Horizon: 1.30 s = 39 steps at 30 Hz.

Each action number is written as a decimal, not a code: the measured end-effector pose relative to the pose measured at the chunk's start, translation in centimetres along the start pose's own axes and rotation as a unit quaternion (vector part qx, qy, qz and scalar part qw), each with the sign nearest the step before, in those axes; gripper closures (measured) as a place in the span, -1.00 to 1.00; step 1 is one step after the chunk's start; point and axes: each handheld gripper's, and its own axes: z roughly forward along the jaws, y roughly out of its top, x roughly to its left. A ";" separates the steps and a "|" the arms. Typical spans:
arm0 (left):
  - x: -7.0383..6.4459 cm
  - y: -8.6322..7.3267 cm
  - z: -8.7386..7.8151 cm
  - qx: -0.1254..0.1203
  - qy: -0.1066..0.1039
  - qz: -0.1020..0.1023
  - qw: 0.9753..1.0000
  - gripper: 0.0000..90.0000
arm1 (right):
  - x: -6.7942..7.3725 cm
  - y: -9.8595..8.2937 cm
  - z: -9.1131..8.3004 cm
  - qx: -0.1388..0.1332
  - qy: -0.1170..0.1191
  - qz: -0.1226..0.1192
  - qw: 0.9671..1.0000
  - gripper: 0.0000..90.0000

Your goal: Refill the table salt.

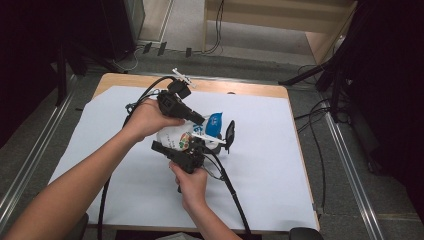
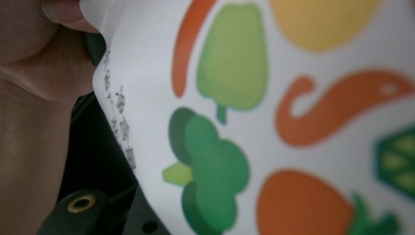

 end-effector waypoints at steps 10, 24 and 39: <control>0.0 0.0 0.1 0.001 0.001 0.001 1.000 0.90 | 0.0 0.0 0.0 0.000 -0.003 -0.001 1.000 0.55; -0.1 0.0 0.0 -0.001 0.001 0.001 1.000 0.90 | 0.1 0.1 0.1 0.001 -0.006 -0.003 1.000 0.55; 0.0 -0.1 -0.1 0.002 0.005 0.001 1.000 0.90 | 0.0 0.0 0.3 0.000 0.001 0.005 1.000 0.55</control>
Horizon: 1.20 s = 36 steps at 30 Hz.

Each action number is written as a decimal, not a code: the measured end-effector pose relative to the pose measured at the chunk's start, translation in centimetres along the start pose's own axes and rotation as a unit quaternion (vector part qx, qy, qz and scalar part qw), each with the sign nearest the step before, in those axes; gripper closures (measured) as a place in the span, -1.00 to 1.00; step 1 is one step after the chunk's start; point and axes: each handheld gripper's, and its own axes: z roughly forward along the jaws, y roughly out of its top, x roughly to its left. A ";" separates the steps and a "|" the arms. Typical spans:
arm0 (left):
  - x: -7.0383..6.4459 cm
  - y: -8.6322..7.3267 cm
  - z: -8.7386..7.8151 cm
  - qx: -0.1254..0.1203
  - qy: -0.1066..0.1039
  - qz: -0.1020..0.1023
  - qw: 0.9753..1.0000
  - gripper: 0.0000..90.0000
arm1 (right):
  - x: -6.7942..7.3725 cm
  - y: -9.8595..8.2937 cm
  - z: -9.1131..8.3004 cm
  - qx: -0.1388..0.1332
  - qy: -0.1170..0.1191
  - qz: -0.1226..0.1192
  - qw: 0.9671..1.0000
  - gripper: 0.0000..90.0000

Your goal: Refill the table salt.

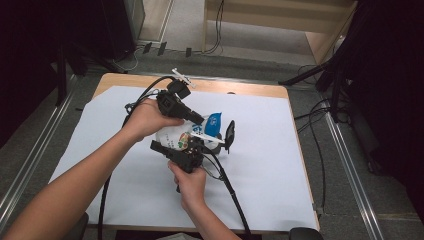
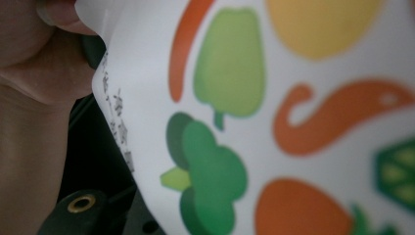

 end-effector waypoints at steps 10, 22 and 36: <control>0.0 0.0 -0.1 -0.002 0.000 0.002 1.000 0.90 | 0.0 0.1 0.0 -0.002 0.001 -0.004 1.000 0.55; 0.0 0.1 0.0 -0.006 0.005 -0.001 1.000 0.89 | -0.1 0.1 0.0 -0.004 0.001 0.002 1.000 0.55; -0.1 0.1 0.1 0.002 0.007 0.001 1.000 0.89 | -0.2 0.0 0.1 -0.003 0.008 0.013 1.000 0.55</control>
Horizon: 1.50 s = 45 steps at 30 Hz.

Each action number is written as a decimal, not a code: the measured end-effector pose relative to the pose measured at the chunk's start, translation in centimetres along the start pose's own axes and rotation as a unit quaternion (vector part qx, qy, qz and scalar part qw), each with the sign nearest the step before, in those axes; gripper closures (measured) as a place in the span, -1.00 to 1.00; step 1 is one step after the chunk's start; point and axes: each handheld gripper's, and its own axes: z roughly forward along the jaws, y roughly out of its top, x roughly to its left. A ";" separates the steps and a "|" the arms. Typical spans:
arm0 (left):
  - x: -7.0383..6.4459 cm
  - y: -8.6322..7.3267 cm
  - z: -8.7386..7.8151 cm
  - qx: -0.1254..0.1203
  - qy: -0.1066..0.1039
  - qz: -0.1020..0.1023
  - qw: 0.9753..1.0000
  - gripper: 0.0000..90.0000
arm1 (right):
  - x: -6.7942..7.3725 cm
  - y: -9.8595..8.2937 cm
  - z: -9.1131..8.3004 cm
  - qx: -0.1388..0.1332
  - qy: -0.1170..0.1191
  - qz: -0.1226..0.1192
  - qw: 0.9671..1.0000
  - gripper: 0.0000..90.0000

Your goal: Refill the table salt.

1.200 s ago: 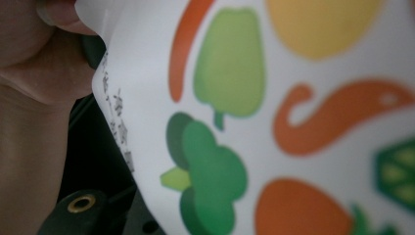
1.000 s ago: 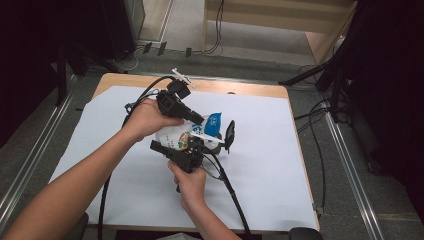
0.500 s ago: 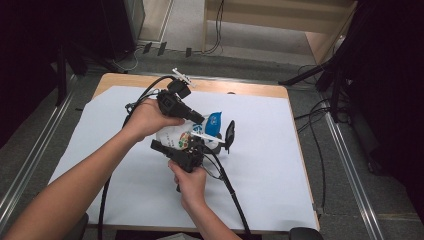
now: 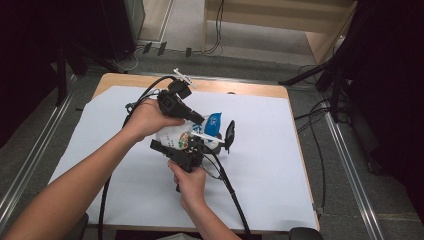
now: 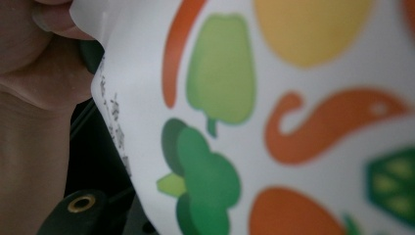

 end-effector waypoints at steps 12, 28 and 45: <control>0.1 0.0 0.0 0.000 -0.002 0.000 1.000 0.89 | 0.0 0.0 0.0 -0.001 -0.003 -0.006 1.000 0.55; 0.1 0.1 0.5 0.004 -0.007 -0.002 1.000 0.89 | -0.1 0.0 -0.3 0.002 -0.006 0.001 1.000 0.55; 0.1 0.4 0.6 0.008 -0.009 -0.003 1.000 0.89 | -0.2 0.1 -0.3 -0.001 -0.006 0.000 1.000 0.54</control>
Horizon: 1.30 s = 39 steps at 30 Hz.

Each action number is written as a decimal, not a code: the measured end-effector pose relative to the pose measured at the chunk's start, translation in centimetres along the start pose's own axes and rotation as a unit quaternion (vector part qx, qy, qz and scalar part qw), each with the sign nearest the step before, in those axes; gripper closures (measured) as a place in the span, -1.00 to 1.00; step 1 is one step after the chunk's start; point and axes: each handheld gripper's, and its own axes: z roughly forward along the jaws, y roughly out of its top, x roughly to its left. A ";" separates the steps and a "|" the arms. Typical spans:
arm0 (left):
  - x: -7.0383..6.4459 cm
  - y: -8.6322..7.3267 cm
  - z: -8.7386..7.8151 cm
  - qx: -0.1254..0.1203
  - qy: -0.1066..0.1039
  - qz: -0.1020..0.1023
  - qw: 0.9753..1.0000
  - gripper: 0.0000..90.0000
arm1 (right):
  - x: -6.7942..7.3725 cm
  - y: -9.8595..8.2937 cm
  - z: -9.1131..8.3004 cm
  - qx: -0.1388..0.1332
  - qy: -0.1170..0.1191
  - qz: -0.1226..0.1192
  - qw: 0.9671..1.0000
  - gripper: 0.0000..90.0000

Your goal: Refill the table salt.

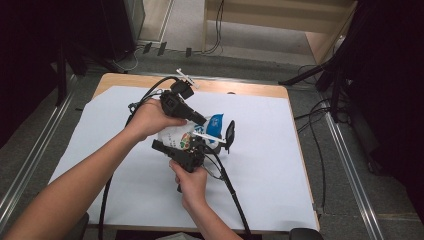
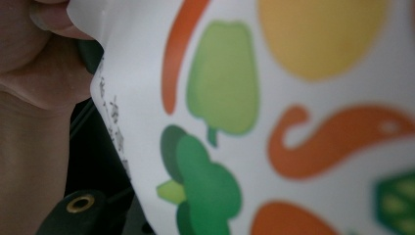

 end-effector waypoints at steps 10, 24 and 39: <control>-0.3 0.2 -0.1 -0.006 0.000 0.004 1.000 0.89 | 0.2 0.1 -0.1 -0.008 0.000 0.003 1.000 0.54; -0.3 -0.1 -0.5 -0.010 -0.002 0.008 1.000 0.85 | 0.2 -0.1 -0.2 -0.011 0.002 0.004 1.000 0.55; -0.1 0.0 -0.5 -0.003 0.007 0.001 1.000 0.94 | 0.2 -0.1 -0.1 -0.008 0.004 0.009 1.000 0.52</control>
